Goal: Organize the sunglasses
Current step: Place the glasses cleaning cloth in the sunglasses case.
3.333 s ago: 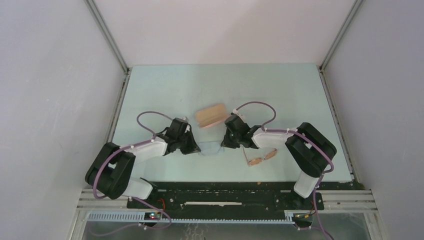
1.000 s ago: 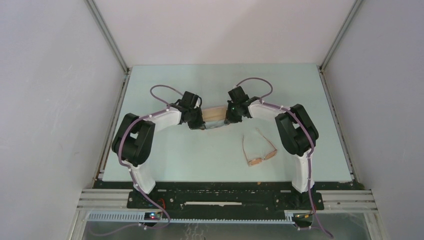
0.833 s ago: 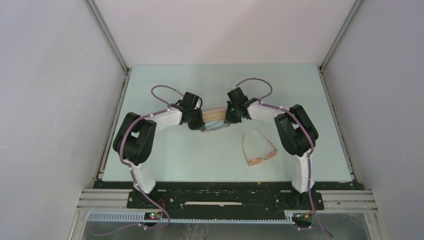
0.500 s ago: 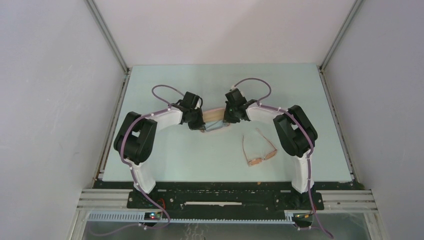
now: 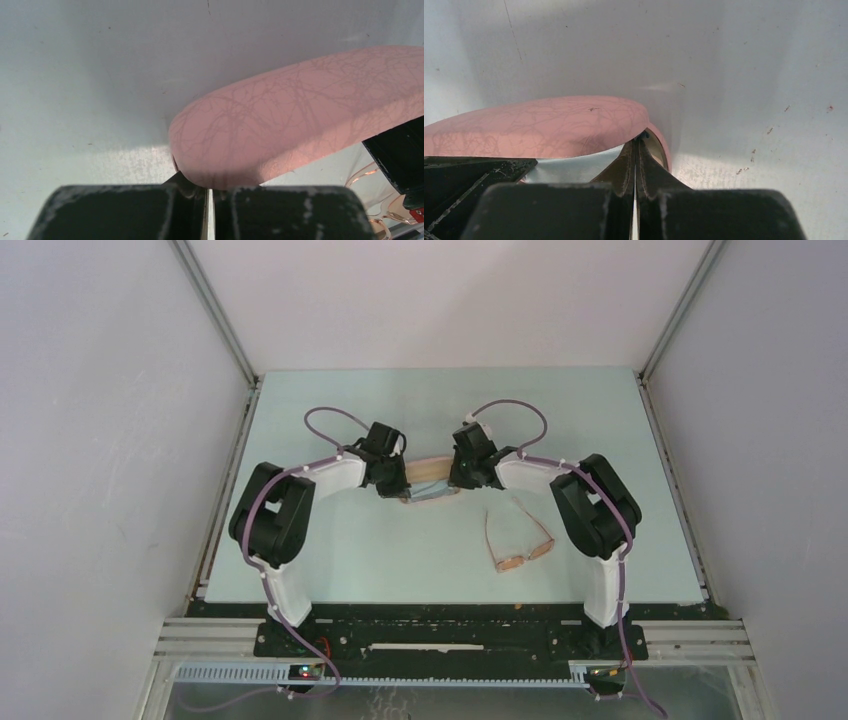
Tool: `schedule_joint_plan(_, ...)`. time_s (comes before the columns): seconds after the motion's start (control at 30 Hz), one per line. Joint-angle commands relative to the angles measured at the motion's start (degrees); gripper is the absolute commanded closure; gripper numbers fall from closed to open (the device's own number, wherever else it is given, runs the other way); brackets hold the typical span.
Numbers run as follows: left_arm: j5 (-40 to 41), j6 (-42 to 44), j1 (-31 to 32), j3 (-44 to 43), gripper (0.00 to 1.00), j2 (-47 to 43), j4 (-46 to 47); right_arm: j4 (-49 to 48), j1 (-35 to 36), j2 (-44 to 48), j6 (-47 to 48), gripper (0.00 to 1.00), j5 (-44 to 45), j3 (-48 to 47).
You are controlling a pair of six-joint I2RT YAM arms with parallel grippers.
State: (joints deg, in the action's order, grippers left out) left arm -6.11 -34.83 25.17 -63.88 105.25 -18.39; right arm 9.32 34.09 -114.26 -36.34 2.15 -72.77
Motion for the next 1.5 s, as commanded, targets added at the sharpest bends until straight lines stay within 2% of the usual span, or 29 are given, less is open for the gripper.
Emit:
schedule_joint_plan(0.0,3.5,2.4,-0.1,-1.9,0.87,1.0,-2.0,1.2,0.0,1.7,0.9,1.0,5.4,1.5)
schedule_joint_plan(0.1,5.1,2.5,0.5,-1.1,0.69,-0.1,-2.0,1.0,0.2,1.4,1.0,1.0,5.1,1.5)
schedule_joint_plan(0.2,5.9,3.1,0.8,-1.4,0.64,-0.9,-3.0,1.1,0.5,1.2,1.0,1.0,5.2,1.5)
schedule_joint_plan(0.8,11.8,2.5,1.5,1.6,0.63,-7.4,-5.1,2.4,1.9,1.8,1.3,1.0,7.3,1.4)
schedule_joint_plan(1.03,13.9,0.9,1.5,4.8,0.66,-10.0,-3.1,2.3,1.9,1.6,1.2,1.0,6.9,1.5)
schedule_joint_plan(1.13,13.1,0.5,1.5,4.9,0.66,-9.4,-2.2,2.2,2.0,1.6,1.1,1.0,6.7,1.5)
schedule_joint_plan(1.27,12.1,0.4,1.5,3.7,0.73,-6.9,-2.0,2.2,2.1,1.8,1.0,1.0,6.6,1.5)
schedule_joint_plan(1.47,8.5,-0.6,1.4,3.4,0.73,-5.2,0.4,2.2,2.2,1.7,1.1,1.0,6.5,1.5)
